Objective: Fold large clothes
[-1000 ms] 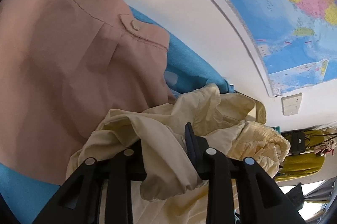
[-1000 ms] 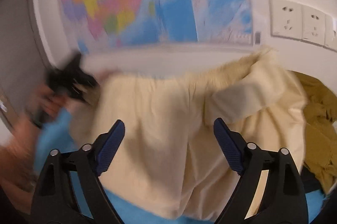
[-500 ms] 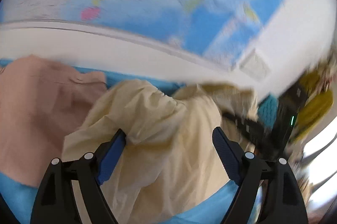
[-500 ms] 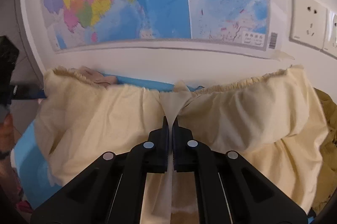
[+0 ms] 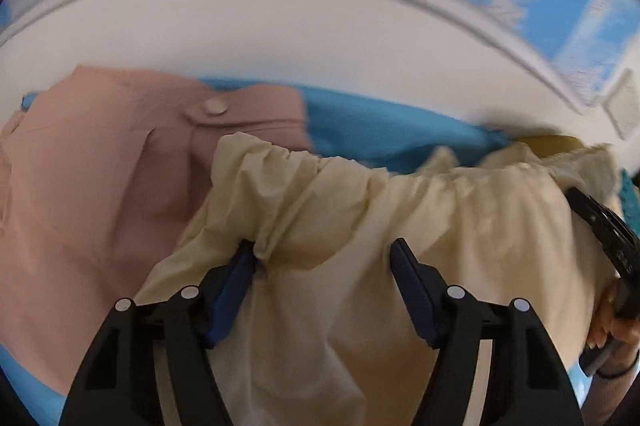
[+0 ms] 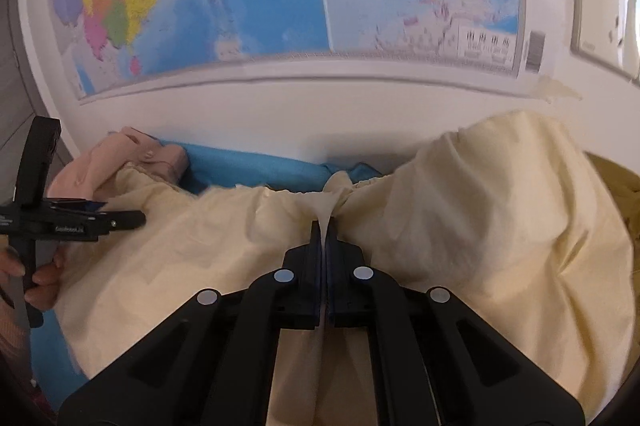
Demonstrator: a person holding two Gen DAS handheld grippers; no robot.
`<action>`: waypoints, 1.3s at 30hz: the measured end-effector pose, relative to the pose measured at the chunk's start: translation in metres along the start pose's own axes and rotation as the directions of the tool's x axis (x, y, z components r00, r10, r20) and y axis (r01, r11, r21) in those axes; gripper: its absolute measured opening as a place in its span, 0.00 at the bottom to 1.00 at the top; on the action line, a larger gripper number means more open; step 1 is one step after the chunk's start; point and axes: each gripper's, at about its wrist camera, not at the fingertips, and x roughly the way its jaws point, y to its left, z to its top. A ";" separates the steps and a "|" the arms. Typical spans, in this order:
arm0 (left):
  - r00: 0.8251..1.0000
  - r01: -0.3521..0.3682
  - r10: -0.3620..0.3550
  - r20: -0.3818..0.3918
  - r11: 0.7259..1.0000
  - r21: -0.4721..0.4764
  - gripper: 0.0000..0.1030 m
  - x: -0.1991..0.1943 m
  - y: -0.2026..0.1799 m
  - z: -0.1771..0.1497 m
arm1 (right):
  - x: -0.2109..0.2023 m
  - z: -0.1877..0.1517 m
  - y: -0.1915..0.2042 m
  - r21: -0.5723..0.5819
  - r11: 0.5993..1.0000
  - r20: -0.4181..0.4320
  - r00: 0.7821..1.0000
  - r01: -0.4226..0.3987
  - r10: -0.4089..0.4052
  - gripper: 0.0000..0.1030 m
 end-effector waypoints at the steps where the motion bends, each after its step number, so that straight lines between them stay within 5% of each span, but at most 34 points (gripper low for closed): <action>1: 1.000 0.002 -0.002 -0.003 1.000 -0.005 0.66 0.002 0.002 0.000 | 0.005 -0.002 -0.002 0.007 1.000 -0.015 1.000 -0.005 0.005 0.00; 4: 0.998 0.045 -0.045 0.051 0.999 0.007 0.66 -0.020 0.001 -0.008 | -0.002 -0.003 -0.010 0.051 0.996 -0.033 0.997 -0.069 0.071 0.09; 6: 0.988 0.105 -0.107 0.111 0.994 0.016 0.71 -0.046 0.008 -0.020 | -0.028 -0.004 -0.017 0.096 0.985 -0.017 0.989 -0.146 0.149 0.44; 8: 0.958 0.177 -0.182 0.223 0.983 0.040 0.82 -0.088 0.026 -0.044 | -0.063 -0.011 -0.023 0.112 0.973 0.058 0.979 -0.200 0.194 0.67; 11: 0.932 0.172 -0.182 0.313 0.983 0.058 0.86 -0.127 0.053 -0.085 | -0.130 -0.038 -0.034 0.063 0.984 0.169 0.973 -0.169 0.156 0.82; 14: 0.939 0.155 -0.160 0.305 0.987 0.038 0.91 -0.132 0.079 -0.121 | -0.170 -0.082 -0.060 0.132 0.983 0.206 0.974 -0.127 0.099 0.91; 17: 0.962 0.122 -0.119 0.244 0.993 0.003 0.91 -0.112 0.098 -0.140 | -0.174 -0.130 -0.087 0.274 0.960 0.150 0.988 -0.060 0.019 0.92; 21: 0.956 0.195 -0.196 0.220 0.980 0.024 0.91 -0.093 0.096 -0.150 | -0.156 -0.182 -0.120 0.460 0.879 0.095 0.991 -0.129 0.096 0.93; 25: 0.964 0.170 -0.184 0.192 0.982 0.086 0.92 -0.072 0.073 -0.144 | -0.128 -0.177 -0.116 0.415 0.903 0.062 0.994 -0.107 0.089 0.92; 26: 0.966 0.165 -0.179 0.187 0.982 0.088 0.90 -0.068 0.071 -0.143 | -0.123 -0.175 -0.117 0.408 0.908 0.055 0.995 -0.093 0.078 0.85; 28: 0.960 0.208 -0.213 0.179 0.977 0.046 0.69 -0.062 0.072 -0.140 | -0.110 -0.172 -0.114 0.397 0.912 0.038 0.995 -0.101 0.094 0.68; 30: 0.958 0.227 -0.228 0.176 0.974 0.028 0.36 -0.065 0.071 -0.141 | -0.110 -0.168 -0.113 0.384 0.913 0.049 0.990 -0.139 0.130 0.24; 33: 0.948 0.267 -0.264 0.178 0.964 0.006 0.24 -0.084 0.068 -0.140 | -0.135 -0.162 -0.105 0.373 0.899 0.096 0.973 -0.230 0.209 0.17; 39: 0.899 0.387 -0.386 0.208 0.921 0.037 0.23 -0.151 0.062 -0.170 | -0.226 -0.157 -0.070 0.269 0.891 0.172 0.928 -0.367 0.330 0.16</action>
